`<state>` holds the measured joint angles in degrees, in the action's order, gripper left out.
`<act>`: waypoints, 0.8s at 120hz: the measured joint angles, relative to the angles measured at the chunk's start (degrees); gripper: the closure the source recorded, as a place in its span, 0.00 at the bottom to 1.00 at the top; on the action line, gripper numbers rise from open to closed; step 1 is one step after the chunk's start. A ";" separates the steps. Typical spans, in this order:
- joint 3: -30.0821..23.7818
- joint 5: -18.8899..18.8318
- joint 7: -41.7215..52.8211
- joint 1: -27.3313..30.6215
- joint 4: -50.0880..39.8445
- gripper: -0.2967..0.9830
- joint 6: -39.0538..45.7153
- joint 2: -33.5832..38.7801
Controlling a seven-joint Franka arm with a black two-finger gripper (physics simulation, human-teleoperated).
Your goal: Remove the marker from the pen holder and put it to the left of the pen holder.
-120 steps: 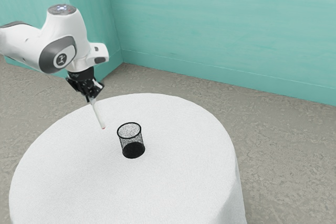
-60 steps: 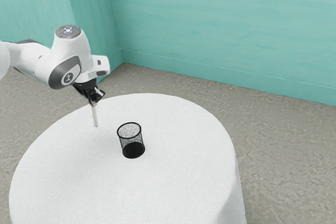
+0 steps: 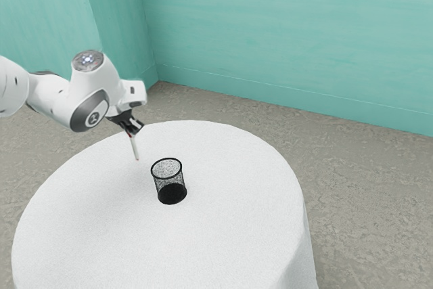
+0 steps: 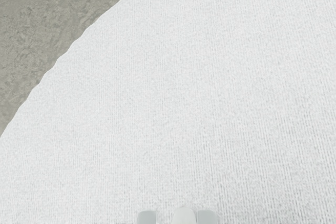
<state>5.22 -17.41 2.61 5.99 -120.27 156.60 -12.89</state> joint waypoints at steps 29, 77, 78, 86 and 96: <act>-0.33 0.80 1.41 1.14 -4.67 0.74 2.16 0.43; -0.42 1.62 4.00 0.60 -12.11 0.31 2.25 10.28; -0.42 1.63 4.03 0.47 -12.06 0.31 2.19 11.12; -1.26 4.57 4.10 -0.31 -3.76 0.29 -4.62 17.37; -1.99 9.74 3.92 -3.26 15.96 0.27 -22.93 19.60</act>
<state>3.23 -7.68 6.53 2.73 -104.32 133.67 6.71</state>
